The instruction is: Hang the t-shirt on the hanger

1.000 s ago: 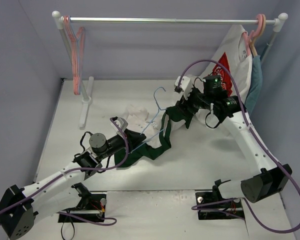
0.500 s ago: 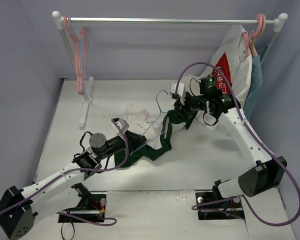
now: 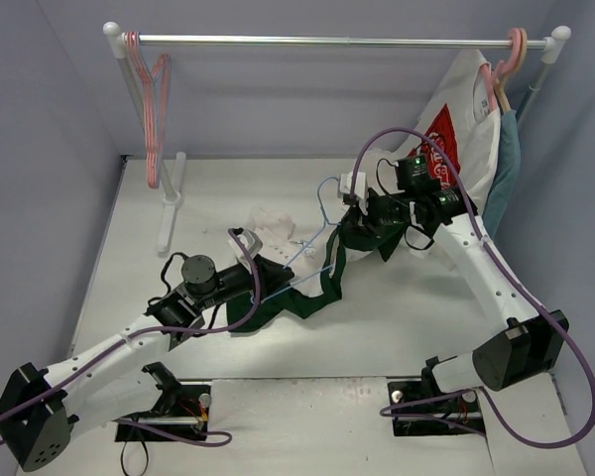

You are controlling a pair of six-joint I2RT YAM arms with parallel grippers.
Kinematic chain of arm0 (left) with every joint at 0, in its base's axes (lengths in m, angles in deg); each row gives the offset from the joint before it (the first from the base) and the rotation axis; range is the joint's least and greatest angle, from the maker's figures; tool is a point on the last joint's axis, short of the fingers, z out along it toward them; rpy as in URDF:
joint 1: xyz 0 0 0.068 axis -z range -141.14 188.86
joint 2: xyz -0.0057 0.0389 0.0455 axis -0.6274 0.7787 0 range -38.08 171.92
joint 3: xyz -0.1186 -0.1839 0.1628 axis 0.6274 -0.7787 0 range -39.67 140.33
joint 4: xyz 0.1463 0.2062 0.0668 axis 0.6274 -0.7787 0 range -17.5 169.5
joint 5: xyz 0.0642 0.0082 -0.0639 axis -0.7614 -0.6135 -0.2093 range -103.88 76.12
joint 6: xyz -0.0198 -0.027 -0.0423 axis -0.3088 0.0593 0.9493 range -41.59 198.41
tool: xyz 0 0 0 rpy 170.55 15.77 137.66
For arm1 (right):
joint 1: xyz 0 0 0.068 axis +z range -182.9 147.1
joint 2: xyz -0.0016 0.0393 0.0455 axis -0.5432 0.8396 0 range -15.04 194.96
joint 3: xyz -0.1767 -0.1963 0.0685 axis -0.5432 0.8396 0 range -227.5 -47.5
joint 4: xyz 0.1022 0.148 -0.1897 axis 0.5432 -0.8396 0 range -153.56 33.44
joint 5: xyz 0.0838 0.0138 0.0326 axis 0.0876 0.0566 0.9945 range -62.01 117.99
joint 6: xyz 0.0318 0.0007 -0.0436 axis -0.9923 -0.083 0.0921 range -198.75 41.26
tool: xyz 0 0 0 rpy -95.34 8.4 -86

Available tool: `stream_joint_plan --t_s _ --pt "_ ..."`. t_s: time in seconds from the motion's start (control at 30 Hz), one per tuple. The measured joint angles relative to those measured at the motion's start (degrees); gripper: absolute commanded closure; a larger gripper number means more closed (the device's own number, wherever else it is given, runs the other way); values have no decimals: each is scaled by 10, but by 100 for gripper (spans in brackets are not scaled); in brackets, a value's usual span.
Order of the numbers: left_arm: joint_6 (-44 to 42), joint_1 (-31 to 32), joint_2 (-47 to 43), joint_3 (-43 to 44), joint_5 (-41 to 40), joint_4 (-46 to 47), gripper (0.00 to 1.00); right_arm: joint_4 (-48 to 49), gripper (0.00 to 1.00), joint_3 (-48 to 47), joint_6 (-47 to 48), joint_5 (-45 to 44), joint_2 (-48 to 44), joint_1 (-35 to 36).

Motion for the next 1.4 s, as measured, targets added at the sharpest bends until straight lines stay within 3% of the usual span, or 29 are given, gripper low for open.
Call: stream_joint_plan --t_s 0.17,0.43,0.53,0.63,0.73,0.87,0.93,1.0,1.2,1.4 --pt "-5 0 7 9 7 -13 100 -9 78 0 12 0 0 0" --pt "-9 0 24 27 22 -18 100 -9 77 0 10 21 -4 0" --pt "-12 0 30 32 25 -19 100 -10 81 0 10 26 -7 1" --pt "-14 0 33 38 24 -23 100 -12 99 0 15 25 -8 1" --pt "-16 -3 35 44 14 -37 99 -10 100 5 14 19 -13 1" --pt "-30 0 34 76 -35 -77 49 19 100 32 -19 -3 -32 9" --pt "-38 0 30 106 -85 -104 38 40 100 47 -41 -14 -44 11" --pt "-41 1 23 141 -135 -137 32 62 100 61 -59 -27 -56 14" --pt "-50 1 16 282 -282 -247 32 127 100 82 -109 -73 -79 14" --pt "-20 1 27 407 -361 -345 32 217 100 101 -191 -136 -83 14"
